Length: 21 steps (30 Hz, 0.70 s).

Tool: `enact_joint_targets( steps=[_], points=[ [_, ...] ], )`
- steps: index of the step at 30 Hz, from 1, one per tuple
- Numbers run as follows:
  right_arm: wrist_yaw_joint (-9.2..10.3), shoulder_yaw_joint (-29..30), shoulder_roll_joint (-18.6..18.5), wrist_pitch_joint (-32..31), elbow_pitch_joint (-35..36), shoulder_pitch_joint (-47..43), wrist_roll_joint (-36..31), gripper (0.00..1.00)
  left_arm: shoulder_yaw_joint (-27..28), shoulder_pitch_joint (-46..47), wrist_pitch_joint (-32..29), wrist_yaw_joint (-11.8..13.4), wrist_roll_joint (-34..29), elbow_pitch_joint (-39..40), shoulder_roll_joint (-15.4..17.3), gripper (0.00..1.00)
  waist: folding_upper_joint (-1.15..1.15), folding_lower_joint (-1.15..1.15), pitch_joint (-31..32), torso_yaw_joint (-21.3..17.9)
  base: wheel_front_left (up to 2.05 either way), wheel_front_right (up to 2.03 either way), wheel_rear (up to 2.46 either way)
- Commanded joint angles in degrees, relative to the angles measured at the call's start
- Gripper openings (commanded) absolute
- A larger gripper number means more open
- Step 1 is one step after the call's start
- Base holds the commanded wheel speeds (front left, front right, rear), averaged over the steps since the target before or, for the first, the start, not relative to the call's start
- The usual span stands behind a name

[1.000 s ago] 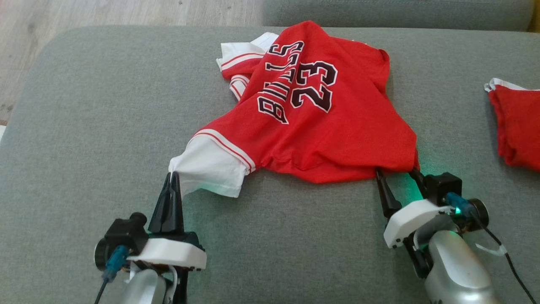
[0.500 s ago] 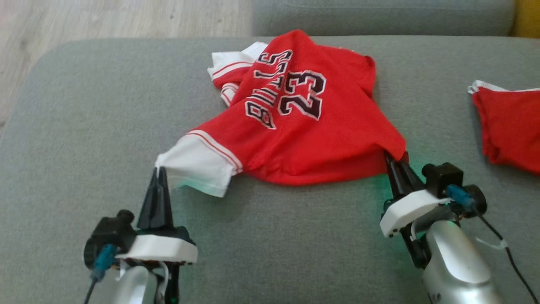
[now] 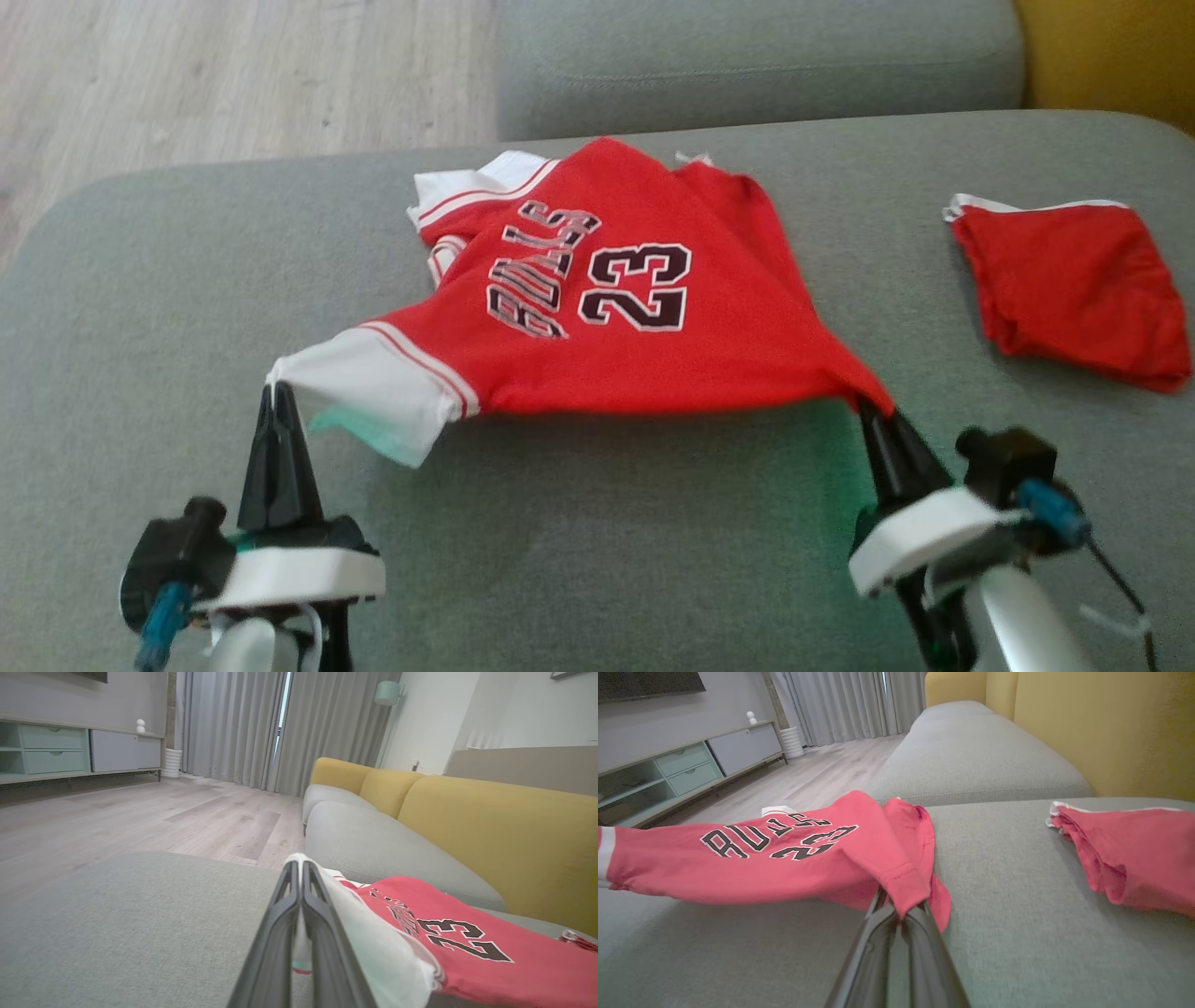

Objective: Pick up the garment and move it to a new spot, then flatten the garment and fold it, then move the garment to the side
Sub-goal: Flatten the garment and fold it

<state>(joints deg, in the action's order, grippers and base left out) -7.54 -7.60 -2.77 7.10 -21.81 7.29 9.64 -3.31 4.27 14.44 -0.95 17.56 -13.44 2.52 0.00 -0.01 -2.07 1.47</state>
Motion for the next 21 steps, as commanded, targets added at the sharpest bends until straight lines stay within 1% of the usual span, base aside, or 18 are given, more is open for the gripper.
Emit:
enact_joint_targets(
  steps=[1,5,10,15,18,21],
  points=[
    [0.05,-2.0,-0.1,-0.5,3.2,0.1,0.8,0.0,2.3,0.8,0.6,0.3,-0.6,2.6,0.4,0.0,0.0,0.01,0.6,-0.6,0.0,0.0,0.0],
    [0.05,-3.9,-0.1,-2.7,8.0,-4.3,2.6,0.0,3.0,-1.6,0.6,0.5,-0.3,5.4,0.4,0.0,0.0,0.01,1.4,-1.5,0.0,0.0,0.0],
    [0.05,-3.9,-0.1,-3.5,12.7,-6.6,3.1,0.0,4.2,-3.4,0.6,0.8,-0.3,11.0,0.4,0.0,0.0,0.01,1.7,-2.2,0.0,0.0,0.0],
    [0.05,-2.7,-0.1,-3.6,18.5,-5.5,3.5,0.0,6.0,-1.9,0.6,0.6,-0.7,18.0,0.4,0.0,0.0,0.01,1.5,-2.1,0.0,0.0,0.0],
    [0.05,-1.9,-1.0,-4.7,22.2,-4.0,3.1,0.0,7.2,-0.1,0.6,0.3,-0.9,22.0,0.4,0.0,0.0,0.01,1.7,-2.0,0.0,0.0,0.0],
    [0.05,-1.4,-2.1,-6.4,25.3,-2.6,3.0,0.0,8.0,1.1,0.6,-0.2,-0.6,24.0,0.4,0.0,0.0,0.01,2.0,-1.9,0.0,0.0,0.0]
  ],
)
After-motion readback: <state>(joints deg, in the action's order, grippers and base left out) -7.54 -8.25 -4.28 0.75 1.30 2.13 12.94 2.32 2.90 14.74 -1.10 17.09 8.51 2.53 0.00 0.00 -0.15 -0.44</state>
